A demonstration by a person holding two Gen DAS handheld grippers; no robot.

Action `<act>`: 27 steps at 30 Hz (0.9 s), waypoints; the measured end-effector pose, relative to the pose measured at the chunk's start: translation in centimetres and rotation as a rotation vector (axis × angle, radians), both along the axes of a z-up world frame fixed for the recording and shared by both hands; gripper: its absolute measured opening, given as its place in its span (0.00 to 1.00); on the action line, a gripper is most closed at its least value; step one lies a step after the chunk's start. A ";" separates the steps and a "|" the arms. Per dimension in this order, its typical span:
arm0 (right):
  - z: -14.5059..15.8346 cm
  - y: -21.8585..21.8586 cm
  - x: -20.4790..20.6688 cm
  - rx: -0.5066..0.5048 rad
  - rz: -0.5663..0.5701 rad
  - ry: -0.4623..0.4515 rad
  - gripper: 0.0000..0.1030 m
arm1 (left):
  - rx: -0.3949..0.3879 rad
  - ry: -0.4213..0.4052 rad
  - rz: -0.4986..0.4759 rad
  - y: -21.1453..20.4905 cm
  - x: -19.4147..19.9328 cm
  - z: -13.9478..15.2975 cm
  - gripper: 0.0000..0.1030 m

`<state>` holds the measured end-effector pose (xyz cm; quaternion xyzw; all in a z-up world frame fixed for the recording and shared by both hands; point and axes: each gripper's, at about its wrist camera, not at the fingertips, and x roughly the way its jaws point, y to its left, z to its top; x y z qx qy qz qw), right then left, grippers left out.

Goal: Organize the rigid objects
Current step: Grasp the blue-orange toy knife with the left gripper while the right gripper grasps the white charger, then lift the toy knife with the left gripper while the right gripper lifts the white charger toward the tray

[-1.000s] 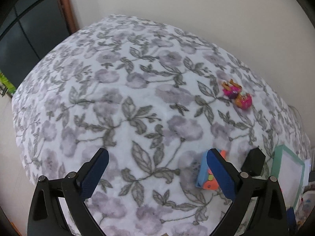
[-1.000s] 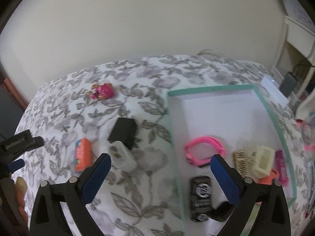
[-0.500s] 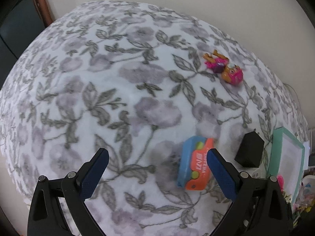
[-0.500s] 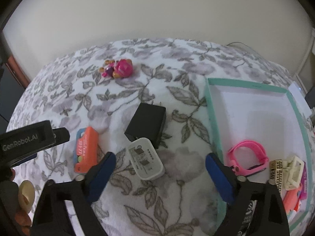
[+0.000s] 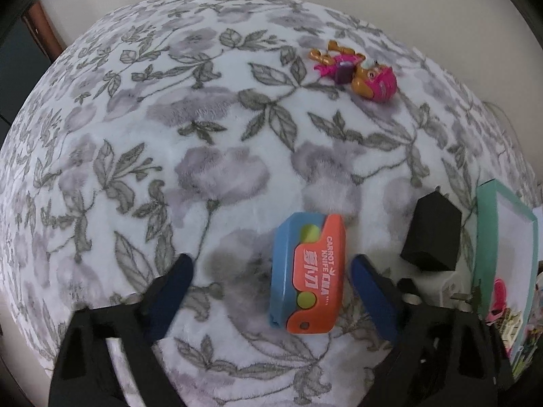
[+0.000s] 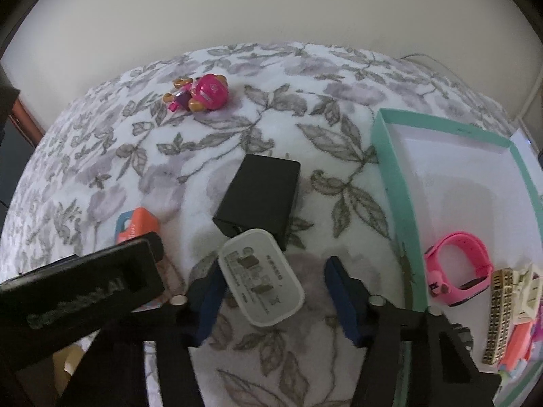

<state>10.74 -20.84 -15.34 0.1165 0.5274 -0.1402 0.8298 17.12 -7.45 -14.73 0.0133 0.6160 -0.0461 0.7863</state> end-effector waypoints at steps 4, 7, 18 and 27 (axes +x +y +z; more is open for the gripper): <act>0.1 0.0 -0.2 -0.006 -0.007 -0.004 0.46 | -0.006 0.008 -0.016 -0.4 -0.1 -0.3 0.69; 0.3 0.1 -0.4 -0.003 -0.002 -0.004 0.36 | 0.010 -0.002 -0.029 -1.0 -0.4 -0.2 0.46; 0.4 0.0 -1.4 0.015 -0.018 0.011 0.35 | 0.056 0.000 -0.037 -2.0 -0.5 0.0 0.42; 0.9 -0.9 -2.4 0.068 -0.071 0.015 0.35 | 0.047 -0.037 -0.029 -1.6 -1.3 2.7 0.42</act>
